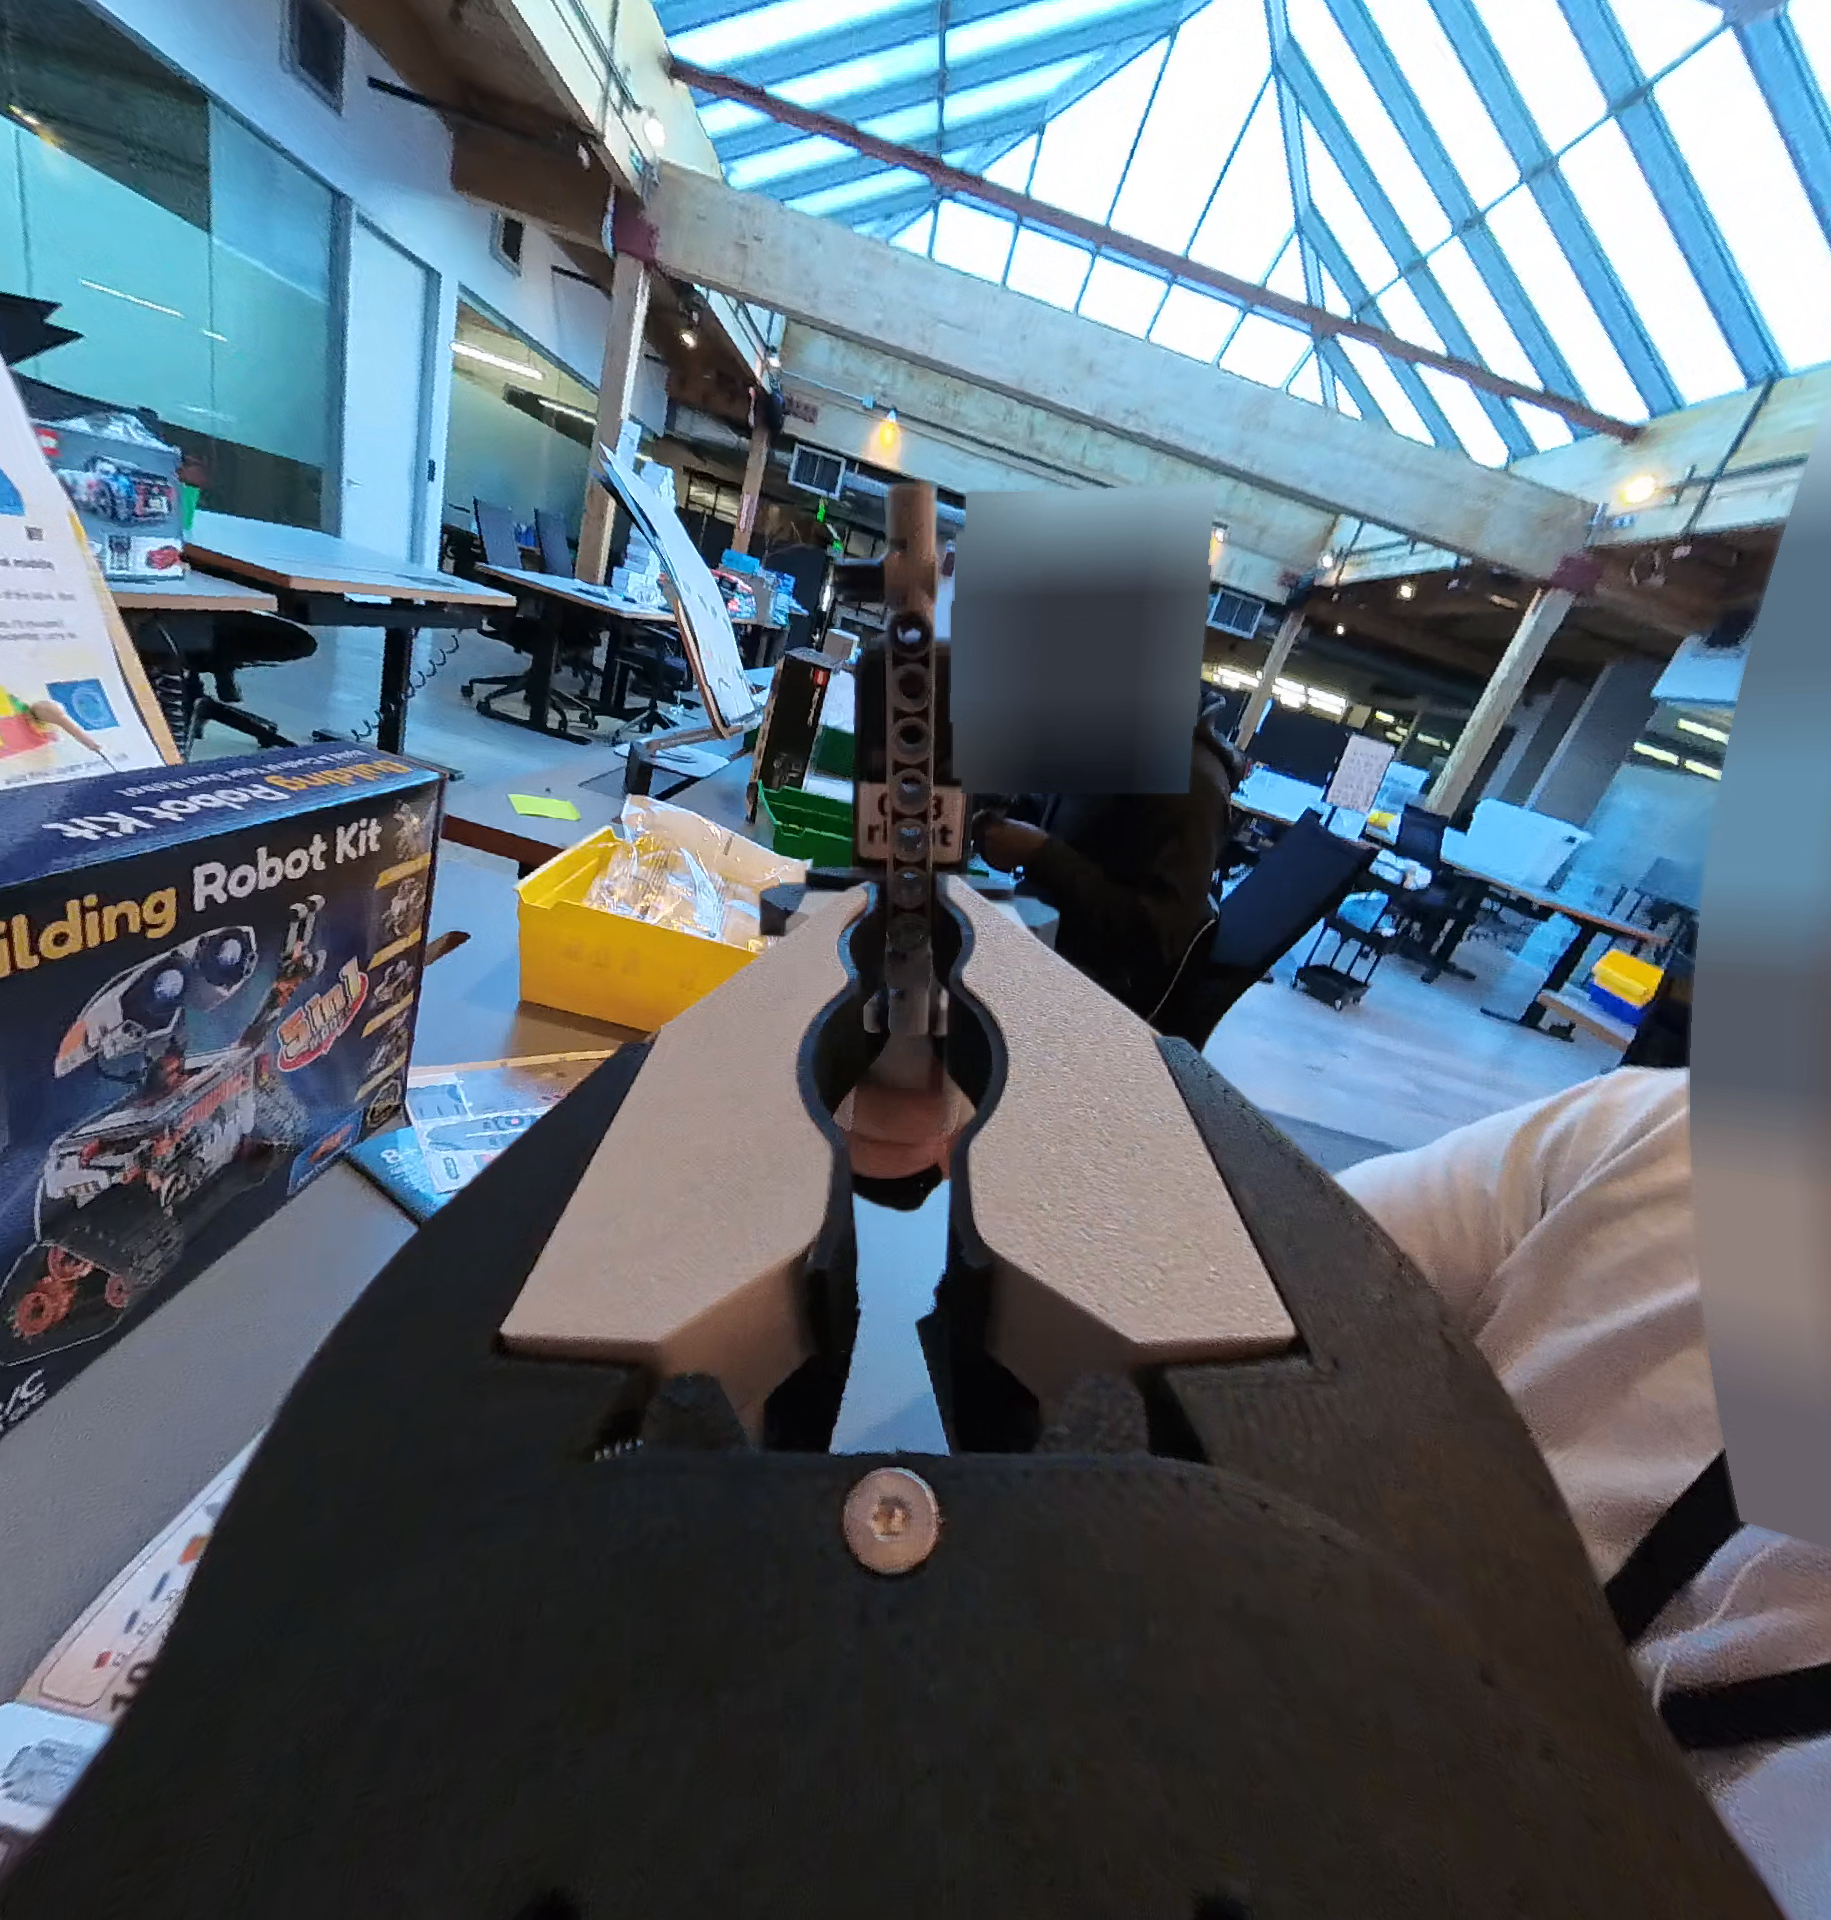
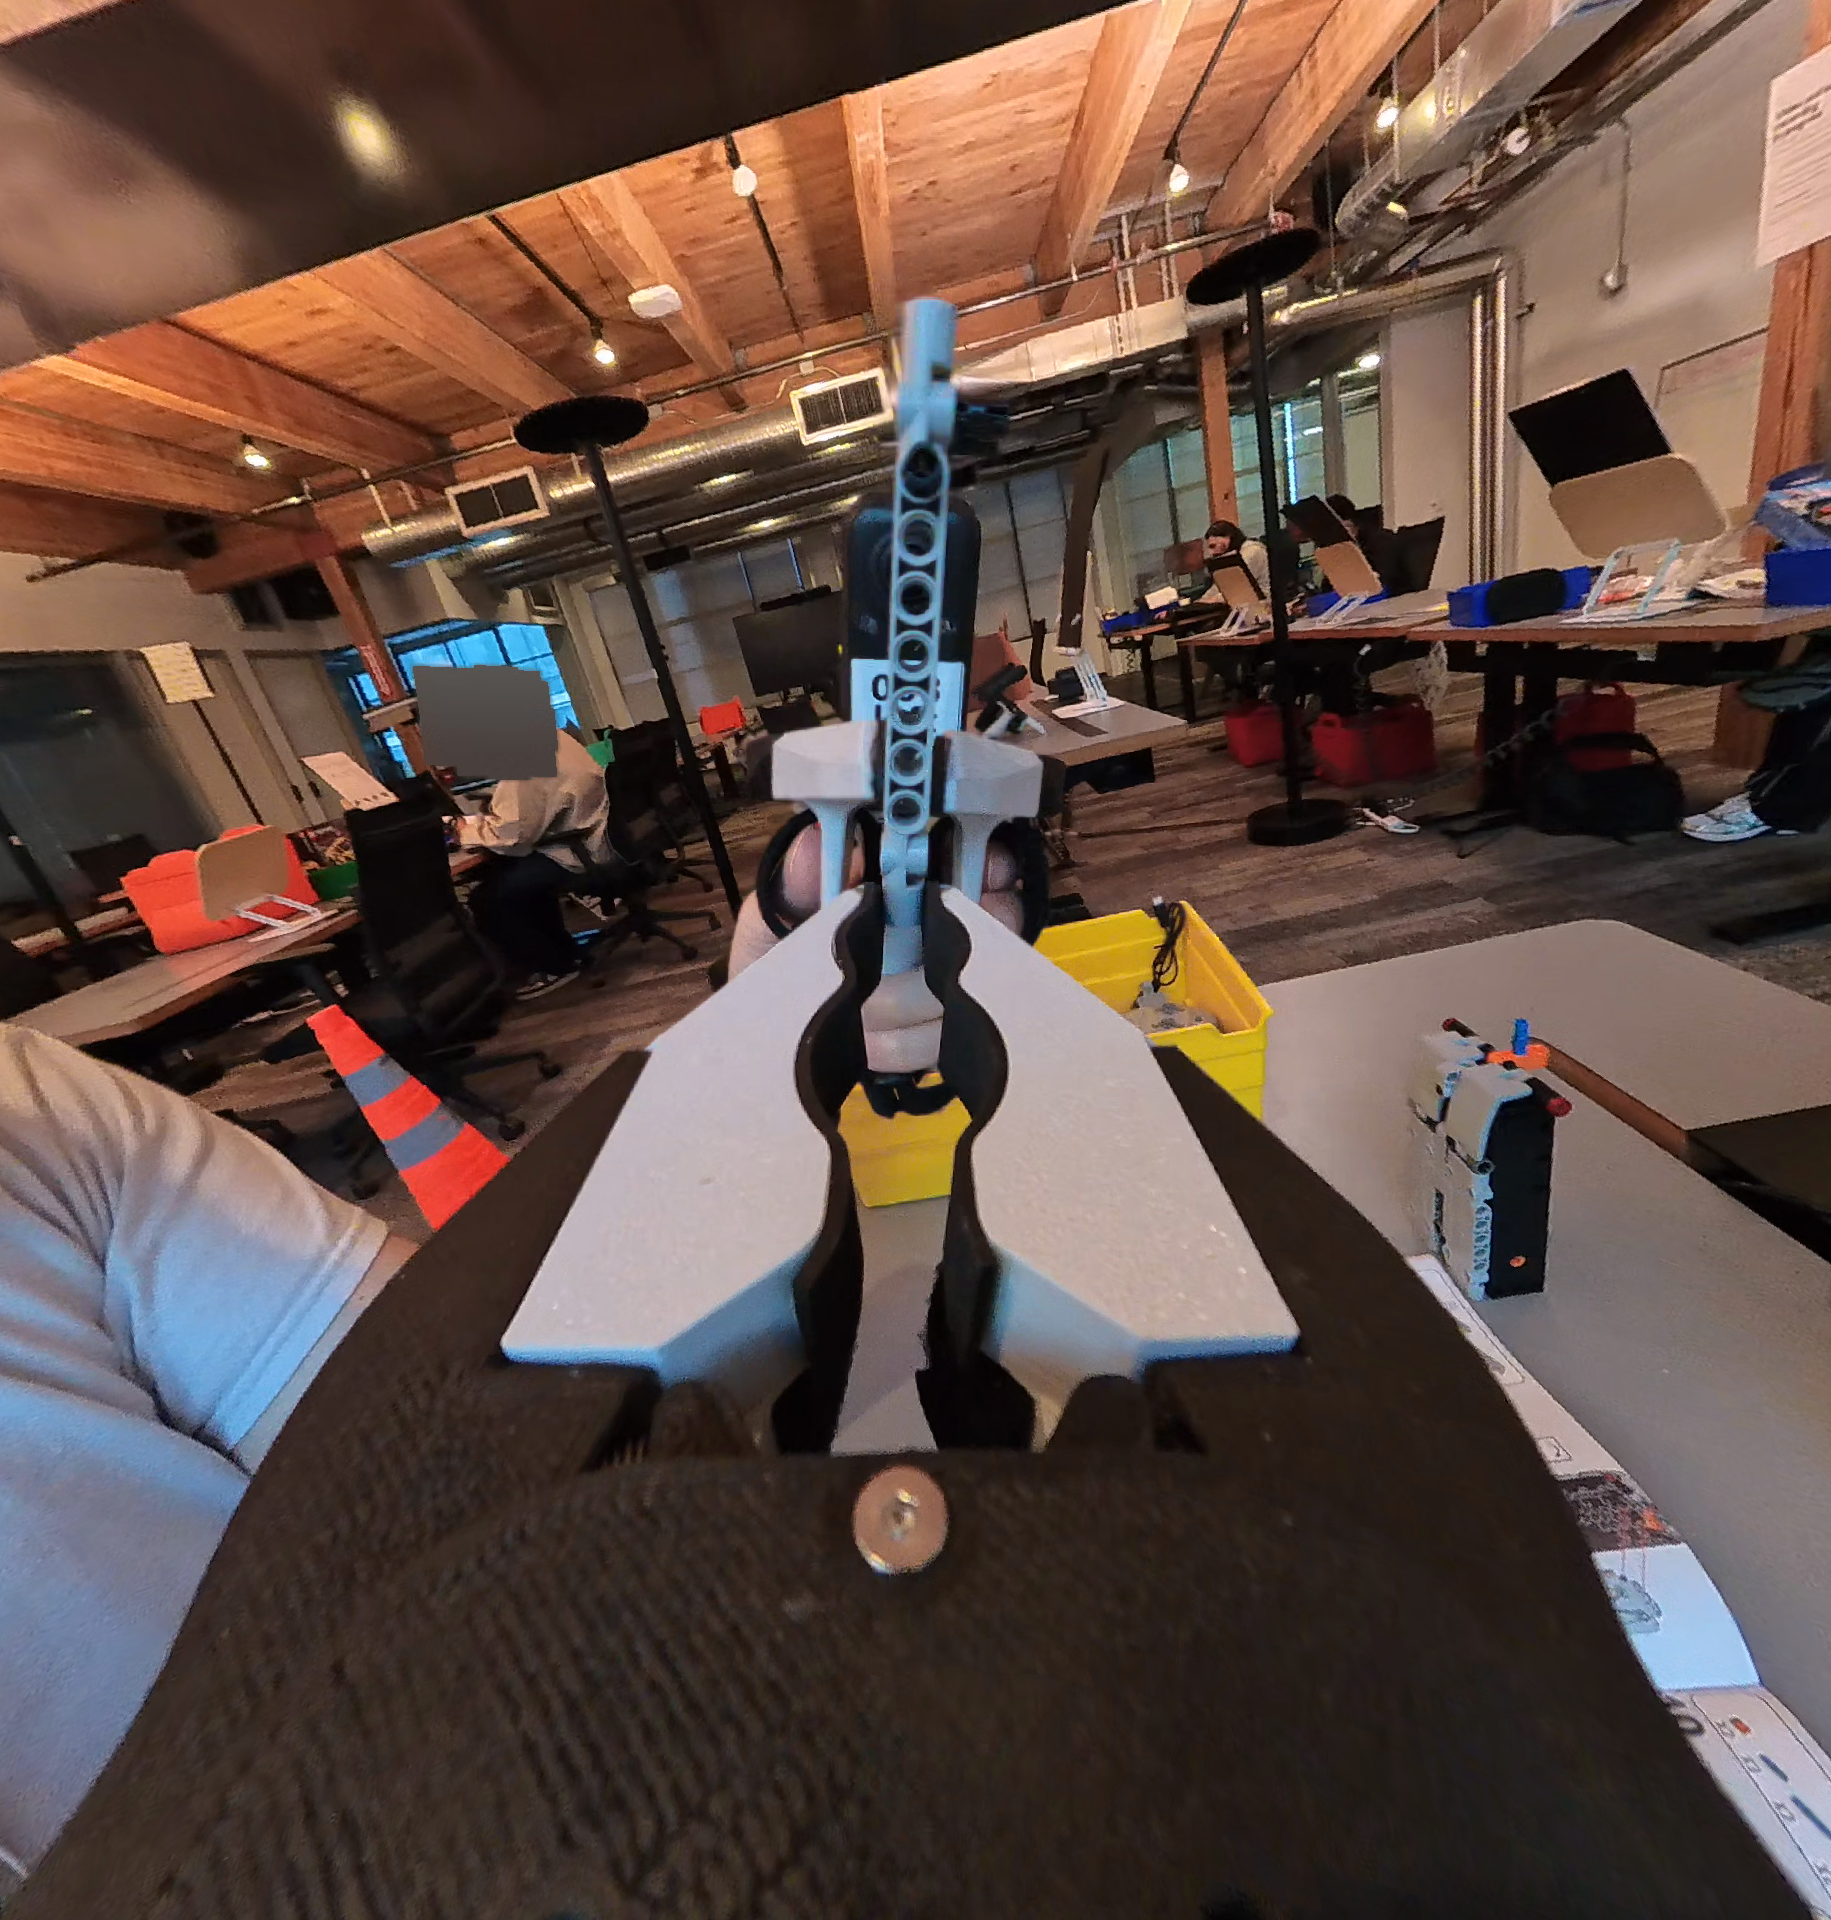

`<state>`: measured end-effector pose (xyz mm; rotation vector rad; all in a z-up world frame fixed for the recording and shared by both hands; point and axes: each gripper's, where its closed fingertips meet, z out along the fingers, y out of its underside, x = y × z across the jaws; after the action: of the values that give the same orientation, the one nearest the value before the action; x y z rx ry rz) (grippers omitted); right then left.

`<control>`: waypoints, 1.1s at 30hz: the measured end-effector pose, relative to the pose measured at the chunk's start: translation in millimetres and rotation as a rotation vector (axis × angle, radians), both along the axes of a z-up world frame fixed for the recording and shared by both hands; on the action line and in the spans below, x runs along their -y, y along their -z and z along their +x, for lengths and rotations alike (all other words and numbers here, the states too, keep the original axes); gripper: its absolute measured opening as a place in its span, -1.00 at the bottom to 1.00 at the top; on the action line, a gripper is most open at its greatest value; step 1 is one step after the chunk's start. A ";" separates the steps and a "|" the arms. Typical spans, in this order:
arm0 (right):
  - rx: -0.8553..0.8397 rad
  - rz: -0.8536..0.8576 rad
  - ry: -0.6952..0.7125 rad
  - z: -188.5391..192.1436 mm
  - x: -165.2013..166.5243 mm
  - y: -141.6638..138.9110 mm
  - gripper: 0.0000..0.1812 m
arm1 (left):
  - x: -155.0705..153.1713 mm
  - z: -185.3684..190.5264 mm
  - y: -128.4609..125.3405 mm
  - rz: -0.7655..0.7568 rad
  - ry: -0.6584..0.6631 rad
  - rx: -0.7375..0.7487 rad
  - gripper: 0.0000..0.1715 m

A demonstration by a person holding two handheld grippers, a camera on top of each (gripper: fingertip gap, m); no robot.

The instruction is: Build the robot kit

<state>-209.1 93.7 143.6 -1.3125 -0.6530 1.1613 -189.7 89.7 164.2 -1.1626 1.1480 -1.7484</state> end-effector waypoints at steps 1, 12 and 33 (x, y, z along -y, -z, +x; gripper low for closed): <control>0.005 0.003 0.009 -1.0 0.6 -0.6 -0.94 | 1.8 0.8 1.9 0.017 0.005 -0.007 -0.93; 0.076 0.108 -0.047 6.6 13.0 -0.8 -0.56 | 4.8 -13.3 -2.4 0.094 -0.018 0.008 -0.95; 1.009 -0.032 -0.338 26.8 -14.8 292.3 -0.84 | -18.6 -76.2 -11.1 0.063 -0.097 0.071 -0.94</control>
<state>-182.3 108.5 -148.7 -1.8456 -1.6325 0.6911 -265.9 108.3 175.3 -1.0918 1.0786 -1.6552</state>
